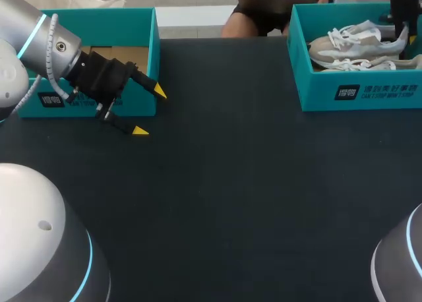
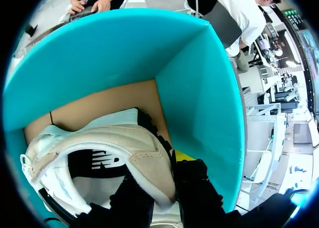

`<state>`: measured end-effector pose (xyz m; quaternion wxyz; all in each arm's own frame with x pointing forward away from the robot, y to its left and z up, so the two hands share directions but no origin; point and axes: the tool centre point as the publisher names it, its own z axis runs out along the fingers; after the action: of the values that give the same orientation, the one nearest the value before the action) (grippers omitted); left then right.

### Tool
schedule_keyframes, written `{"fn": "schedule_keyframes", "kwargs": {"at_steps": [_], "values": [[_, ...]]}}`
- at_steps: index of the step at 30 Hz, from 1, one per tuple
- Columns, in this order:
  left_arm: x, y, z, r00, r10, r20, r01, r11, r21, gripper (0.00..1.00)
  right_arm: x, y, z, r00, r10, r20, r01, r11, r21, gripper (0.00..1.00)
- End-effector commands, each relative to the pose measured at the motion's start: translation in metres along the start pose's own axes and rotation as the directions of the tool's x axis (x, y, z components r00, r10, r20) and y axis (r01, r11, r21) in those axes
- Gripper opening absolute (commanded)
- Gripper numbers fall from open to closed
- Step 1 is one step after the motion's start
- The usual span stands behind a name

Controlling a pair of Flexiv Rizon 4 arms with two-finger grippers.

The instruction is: Take the shoe out of the shoebox, open the shoe tongue, remove and reinsert the insole, then place the shoe into the shoebox

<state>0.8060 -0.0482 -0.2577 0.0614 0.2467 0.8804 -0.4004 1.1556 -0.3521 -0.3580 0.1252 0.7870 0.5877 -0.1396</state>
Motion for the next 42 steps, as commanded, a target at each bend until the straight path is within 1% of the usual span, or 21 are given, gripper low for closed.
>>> {"fn": "schedule_keyframes", "kwargs": {"at_steps": [1,2,9,11,14,16,20,23,24,26,33,36,37,40,42], "values": [[0.0,0.0,0.0,1.0,0.0,-0.002,0.0,1.0,-0.002,1.0,0.0,0.009,0.005,1.0,-0.006,-0.003,0.006,1.0,0.014,0.33],[0.0,0.0,0.0,1.0,0.0,-0.002,0.0,1.0,-0.002,1.0,0.0,0.009,0.005,1.0,-0.007,-0.004,0.007,1.0,0.013,0.35],[0.0,0.0,0.0,1.0,0.0,-0.002,0.0,1.0,-0.002,1.0,-0.002,0.006,0.002,1.0,0.007,-0.014,-0.007,1.0,0.003,0.4],[0.0,0.0,0.0,1.0,0.0,-0.002,0.0,1.0,-0.002,1.0,-0.002,0.004,-0.003,1.0,0.007,-0.018,-0.007,1.0,-0.007,0.43],[0.0,0.0,0.0,1.0,0.0,-0.002,0.0,1.0,-0.002,1.0,-0.003,0.001,-0.007,1.0,0.009,-0.025,-0.009,1.0,-0.015,0.44],[0.0,0.0,0.0,1.0,0.0,-0.002,0.0,1.0,-0.002,1.0,-0.003,-0.002,-0.011,0.999,0.019,-0.044,-0.021,0.999,-0.028,0.47],[0.0,0.0,0.0,1.0,0.0,-0.002,0.0,1.0,-0.002,1.0,-0.001,-0.003,-0.022,0.997,0.018,-0.071,-0.022,0.998,-0.061,0.48],[0.0,0.0,0.0,1.0,0.0,-0.002,0.0,1.0,-0.002,1.0,0.001,-0.005,-0.029,0.996,0.0,-0.094,-0.007,0.997,-0.079,0.6],[0.0,0.0,0.0,1.0,0.0,-0.002,0.0,1.0,-0.002,1.0,0.002,-0.006,-0.031,0.995,0.004,-0.101,-0.013,0.996,-0.085,0.69],[0.0,0.0,0.0,1.0,0.0,-0.002,0.0,1.0,-0.002,1.0,0.002,-0.008,-0.035,0.995,0.003,-0.099,-0.012,0.996,-0.091,0.67],[0.0,0.0,0.0,1.0,0.0,-0.002,0.0,1.0,-0.002,1.0,-0.003,-0.015,-0.058,0.995,0.022,-0.096,-0.036,0.989,-0.142,0.69],[0.0,0.0,0.0,1.0,0.0,-0.002,0.0,1.0,-0.002,1.0,-0.003,-0.018,-0.07,0.994,0.002,-0.112,-0.02,0.987,-0.162,0.72],[0.0,0.0,0.0,1.0,0.0,-0.002,0.0,1.0,-0.002,1.0,-0.002,-0.019,-0.074,0.993,-0.004,-0.117,-0.015,0.986,-0.166,0.7],[0.0,0.0,0.0,1.0,0.0,-0.002,0.0,1.0,-0.002,1.0,0.0,-0.025,-0.087,0.989,-0.016,-0.147,-0.011,0.983,-0.182,0.71],[0.0,0.0,0.0,1.0,0.0,-0.002,0.0,1.0,-0.002,1.0,0.001,-0.03,-0.096,0.988,-0.03,-0.148,0.002,0.982,-0.189,0.73]]}}
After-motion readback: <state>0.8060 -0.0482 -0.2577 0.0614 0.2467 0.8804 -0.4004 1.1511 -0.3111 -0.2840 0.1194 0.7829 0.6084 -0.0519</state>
